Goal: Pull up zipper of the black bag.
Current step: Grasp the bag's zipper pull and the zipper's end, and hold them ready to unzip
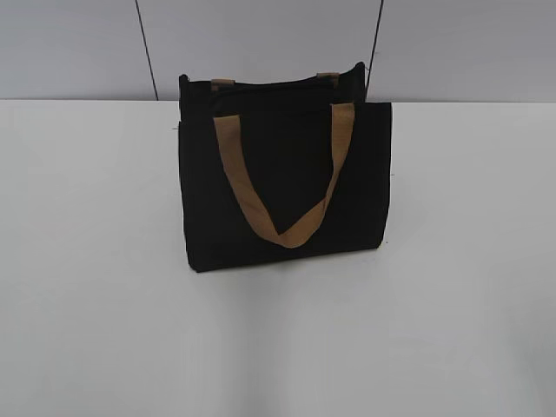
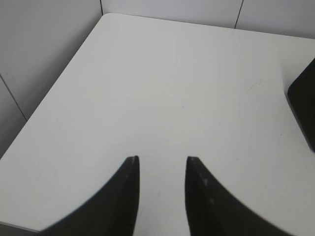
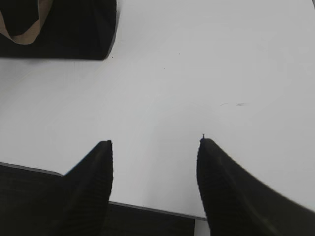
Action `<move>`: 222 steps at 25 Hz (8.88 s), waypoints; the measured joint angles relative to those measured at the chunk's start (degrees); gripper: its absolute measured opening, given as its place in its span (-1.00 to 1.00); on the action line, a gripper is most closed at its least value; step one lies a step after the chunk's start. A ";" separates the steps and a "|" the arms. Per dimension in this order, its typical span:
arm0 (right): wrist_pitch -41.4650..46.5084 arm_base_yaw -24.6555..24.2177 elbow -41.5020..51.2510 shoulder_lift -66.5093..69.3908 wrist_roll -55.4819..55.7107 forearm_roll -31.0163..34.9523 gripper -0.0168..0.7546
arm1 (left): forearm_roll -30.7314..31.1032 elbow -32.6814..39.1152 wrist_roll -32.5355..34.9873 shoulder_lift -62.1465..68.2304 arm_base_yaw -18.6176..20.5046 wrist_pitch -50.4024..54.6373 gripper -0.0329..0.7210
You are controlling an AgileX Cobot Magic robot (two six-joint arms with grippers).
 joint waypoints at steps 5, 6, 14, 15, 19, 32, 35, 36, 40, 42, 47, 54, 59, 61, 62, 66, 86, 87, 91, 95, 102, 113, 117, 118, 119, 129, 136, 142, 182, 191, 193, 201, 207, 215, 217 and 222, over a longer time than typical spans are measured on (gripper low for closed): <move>0.00 0.00 0.00 0.00 0.00 0.00 0.12 | 0.00 0.00 0.00 0.00 0.00 0.00 -0.28; 0.00 0.00 0.00 0.00 0.00 0.00 0.12 | 0.00 0.00 0.00 0.00 0.00 0.00 -0.28; 0.00 0.00 0.00 0.00 0.00 0.00 0.12 | 0.00 0.00 0.00 0.00 0.00 0.00 -0.28; 0.00 0.00 0.00 0.00 0.00 0.00 0.12 | 0.00 0.00 0.00 0.00 0.00 0.00 -0.28; 0.00 0.00 0.00 0.00 0.00 0.00 0.12 | -0.42 -0.36 0.70 1.64 0.00 -1.06 -0.16; 0.00 0.00 0.00 0.00 0.00 0.00 0.12 | -9.92 3.95 6.91 20.82 0.00 -47.70 0.43; 0.00 0.00 0.00 0.00 0.00 0.00 0.12 | -13.87 9.33 6.91 27.31 -0.74 -60.12 0.43; 0.00 0.00 0.00 0.00 0.00 0.00 0.12 | -14.68 10.62 6.91 29.35 -1.40 -64.33 0.43; 0.00 0.00 0.00 0.00 0.00 0.00 0.12 | -14.74 13.48 6.86 41.00 -5.06 -75.55 0.43; 0.00 0.00 0.00 0.00 0.00 0.00 0.12 | -14.69 13.54 6.86 48.31 -7.15 -79.96 0.44; 0.00 0.00 0.00 0.00 0.00 0.00 0.12 | -12.36 13.55 6.34 66.15 -11.66 -94.05 0.44; 0.00 0.00 0.00 0.00 0.00 0.00 0.12 | 2.61 13.27 -1.72 90.07 -12.76 -115.59 0.44; 0.00 0.00 0.00 0.00 0.00 0.00 0.12 | 14.51 7.21 -3.28 102.95 -12.87 -119.55 0.44; 0.00 0.00 0.00 0.00 0.00 0.00 0.12 | 17.49 4.19 -3.50 106.27 -12.93 -120.10 0.43; 0.00 0.00 0.00 0.00 0.00 0.00 0.12 | 18.89 2.99 -3.63 107.82 -12.93 -120.25 0.43; 0.00 0.00 0.00 0.00 0.00 0.00 0.12 | 24.14 -1.94 -4.56 112.53 -12.97 -120.95 0.42; 0.00 0.00 0.00 0.00 0.05 0.00 0.12 | 34.01 -13.43 -6.30 122.81 -12.97 -125.92 -0.22; 0.00 0.00 0.00 0.00 0.05 0.00 0.12 | 34.04 -13.43 -6.30 122.81 -12.97 -125.92 -0.31; 0.00 0.00 0.00 0.00 0.05 0.00 0.12 | 33.54 -13.43 -8.66 122.81 -12.97 -125.44 -0.82; 0.00 0.00 0.00 0.00 0.05 0.00 0.12 | 32.71 -13.24 -11.61 121.78 -12.97 -124.48 -0.86; 0.00 0.00 0.00 0.00 0.00 0.00 0.12 | 31.31 -11.53 -12.38 107.75 -12.97 -111.74 -0.86; 0.00 0.00 0.00 0.00 0.04 0.00 0.12 | 33.51 -11.47 -20.05 92.94 -12.97 -104.39 -0.86; 0.00 0.00 0.00 0.00 0.04 0.16 0.12 | 34.10 -11.47 -21.55 92.88 -13.04 -104.32 -0.86; 0.00 0.00 0.00 0.00 0.04 0.28 0.12 | 34.10 -11.47 -21.60 92.88 -13.04 -104.32 -0.86; 0.00 0.00 0.00 0.00 0.04 0.47 0.12 | 34.15 -11.47 -21.69 92.84 -13.04 -104.26 -0.86; -3.80 0.00 -1.53 12.19 -14.29 10.71 0.12 | 34.26 -11.47 -24.71 90.61 -13.04 -103.73 -0.86; -18.53 0.00 -2.25 33.47 -40.44 37.28 0.12 | 34.32 -11.47 -27.11 90.61 -13.04 -103.66 -0.86; -22.90 3.12 -2.37 52.24 -70.46 64.28 0.12 | 34.50 -12.48 -29.16 90.61 -13.04 -101.29 -0.86; -29.06 28.18 -48.08 111.80 -84.13 80.50 0.12 | 50.82 -15.20 -52.10 87.98 -13.04 -98.99 -0.86; -30.40 28.25 -48.08 111.80 -84.00 86.52 -0.11 | 52.33 -15.20 -52.32 87.94 -13.04 -99.01 -0.86; -30.89 28.25 -48.08 111.80 -84.00 86.57 -0.31 | 52.33 -15.20 -52.32 87.94 -13.04 -99.01 -0.86; -31.99 28.25 -48.08 111.80 -81.54 86.50 -0.99 | 53.32 -15.20 -52.32 87.85 -13.04 -94.80 -0.86; -30.64 27.89 -48.08 111.32 -77.13 86.11 -0.99 | 54.88 -15.20 -52.32 87.78 -13.04 -85.29 -0.86; -28.68 27.89 -48.20 109.05 -74.93 86.25 -0.99 | 55.09 -15.20 -52.32 88.37 -13.04 -81.69 -0.86; -28.68 27.84 -48.20 109.05 -74.46 86.25 -0.99 | 55.14 -15.20 -52.32 88.42 -13.04 -81.65 -0.86; -29.03 26.18 -48.20 109.05 -72.84 84.04 -0.99 | 55.14 -15.20 -52.32 88.42 -13.04 -81.22 -0.86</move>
